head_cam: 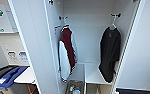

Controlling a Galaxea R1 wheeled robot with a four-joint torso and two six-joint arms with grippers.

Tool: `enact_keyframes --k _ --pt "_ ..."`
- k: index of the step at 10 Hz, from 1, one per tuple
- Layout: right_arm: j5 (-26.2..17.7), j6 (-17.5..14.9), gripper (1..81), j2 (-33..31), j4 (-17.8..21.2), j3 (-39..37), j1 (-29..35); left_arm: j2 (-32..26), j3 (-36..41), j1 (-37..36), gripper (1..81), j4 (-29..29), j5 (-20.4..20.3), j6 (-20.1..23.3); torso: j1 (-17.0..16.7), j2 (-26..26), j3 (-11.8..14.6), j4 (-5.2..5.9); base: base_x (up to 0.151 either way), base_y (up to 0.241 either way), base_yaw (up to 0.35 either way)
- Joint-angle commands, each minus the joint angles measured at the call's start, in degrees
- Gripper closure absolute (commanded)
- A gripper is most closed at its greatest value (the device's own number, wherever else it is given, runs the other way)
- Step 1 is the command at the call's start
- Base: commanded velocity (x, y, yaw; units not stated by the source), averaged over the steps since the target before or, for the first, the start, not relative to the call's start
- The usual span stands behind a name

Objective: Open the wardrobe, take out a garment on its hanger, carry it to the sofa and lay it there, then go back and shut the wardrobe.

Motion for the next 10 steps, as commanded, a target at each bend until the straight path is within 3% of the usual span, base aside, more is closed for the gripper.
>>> enact_keyframes --k 1,4,7,8,10 --pt "-6.3 0.5 1.0 1.3 3.6 -0.8 5.6 -0.5 -0.3 -3.2 1.0 0.4 0.8 0.1 0.0 0.0 0.0 0.00 0.000 0.000 0.000" --pt "-5.2 1.5 1.0 -5.1 7.8 -0.3 2.7 -0.3 -0.2 -3.4 1.0 0.4 0.8 0.2 0.0 0.0 0.0 0.00 0.000 0.000 0.000" --pt "-3.0 3.3 1.0 -8.9 9.3 1.8 -0.7 -0.3 -0.1 -3.4 1.0 0.4 0.8 0.2 0.0 0.0 0.0 0.00 0.000 0.000 0.000" --pt "0.8 3.3 1.0 -10.2 10.1 2.7 -2.3 -0.3 0.0 -3.2 1.0 0.5 0.8 0.1 0.0 0.0 0.0 0.00 0.000 0.000 0.000" --pt "12.5 3.3 1.0 -12.1 12.4 4.1 -6.6 -0.2 0.0 -3.2 1.0 0.6 0.8 0.2 0.0 0.0 0.0 0.00 0.000 0.000 0.000"
